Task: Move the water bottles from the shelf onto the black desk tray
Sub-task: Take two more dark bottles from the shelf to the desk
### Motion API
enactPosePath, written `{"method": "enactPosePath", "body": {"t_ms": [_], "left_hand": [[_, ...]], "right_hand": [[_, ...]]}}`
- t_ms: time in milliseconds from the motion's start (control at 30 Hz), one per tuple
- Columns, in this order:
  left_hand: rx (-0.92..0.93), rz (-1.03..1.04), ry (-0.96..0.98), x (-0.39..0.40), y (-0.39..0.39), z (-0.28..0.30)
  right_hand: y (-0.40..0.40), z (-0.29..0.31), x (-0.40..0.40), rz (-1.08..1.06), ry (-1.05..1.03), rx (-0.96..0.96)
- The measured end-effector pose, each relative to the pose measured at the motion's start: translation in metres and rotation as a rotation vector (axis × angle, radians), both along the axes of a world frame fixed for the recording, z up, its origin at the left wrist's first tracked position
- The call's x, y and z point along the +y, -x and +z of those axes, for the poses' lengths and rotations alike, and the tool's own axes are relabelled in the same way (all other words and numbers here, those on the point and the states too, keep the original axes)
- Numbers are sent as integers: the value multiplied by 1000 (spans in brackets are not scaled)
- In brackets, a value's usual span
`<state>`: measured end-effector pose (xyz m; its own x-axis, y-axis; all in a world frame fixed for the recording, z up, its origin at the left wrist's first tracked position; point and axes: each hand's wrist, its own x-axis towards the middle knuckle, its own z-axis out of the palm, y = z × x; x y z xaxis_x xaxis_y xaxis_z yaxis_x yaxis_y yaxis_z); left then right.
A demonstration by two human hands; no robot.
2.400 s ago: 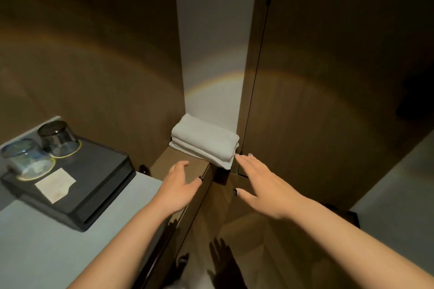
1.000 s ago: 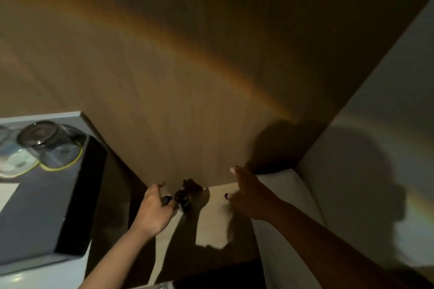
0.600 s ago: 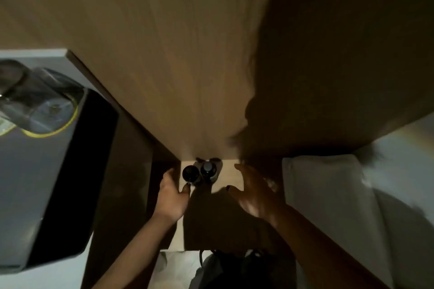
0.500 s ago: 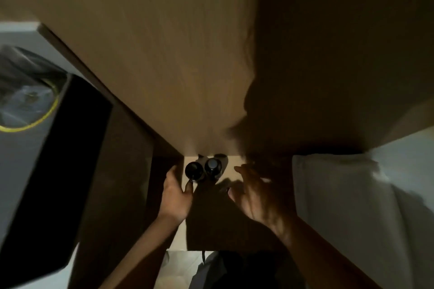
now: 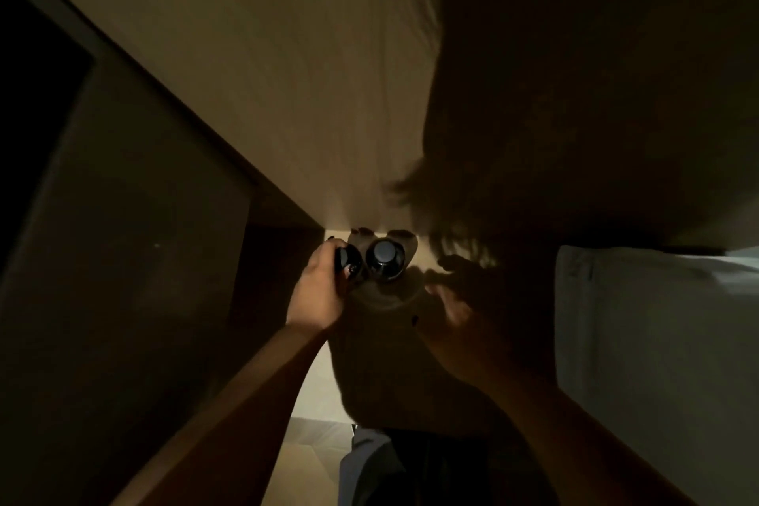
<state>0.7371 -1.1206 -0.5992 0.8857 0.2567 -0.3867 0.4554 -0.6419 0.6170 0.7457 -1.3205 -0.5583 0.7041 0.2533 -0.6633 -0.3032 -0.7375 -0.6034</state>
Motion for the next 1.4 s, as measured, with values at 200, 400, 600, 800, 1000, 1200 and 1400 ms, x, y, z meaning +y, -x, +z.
{"method": "enactPosePath", "body": {"t_ms": [200,400,600,800,1000,1200,1400], "left_hand": [[-58,124,-24,14,19,24],[-204,249,89,18,47,74],[-308,278,326,11,57,114],[-365,276,506,-7,43,116],[-280,98,556,-22,17,84],[-208,-65,675,-44,-2,59],[-181,8,738,-19,-12,20]], "right_hand": [[-10,12,5,105,-35,-229],[-20,16,30,170,-37,-370],[-5,22,68,298,-176,-162],[-11,2,75,225,-122,-151],[0,-20,34,-15,-429,-28],[-5,-22,-7,11,-326,-46],[-9,-26,-28,-36,-226,25]]}}
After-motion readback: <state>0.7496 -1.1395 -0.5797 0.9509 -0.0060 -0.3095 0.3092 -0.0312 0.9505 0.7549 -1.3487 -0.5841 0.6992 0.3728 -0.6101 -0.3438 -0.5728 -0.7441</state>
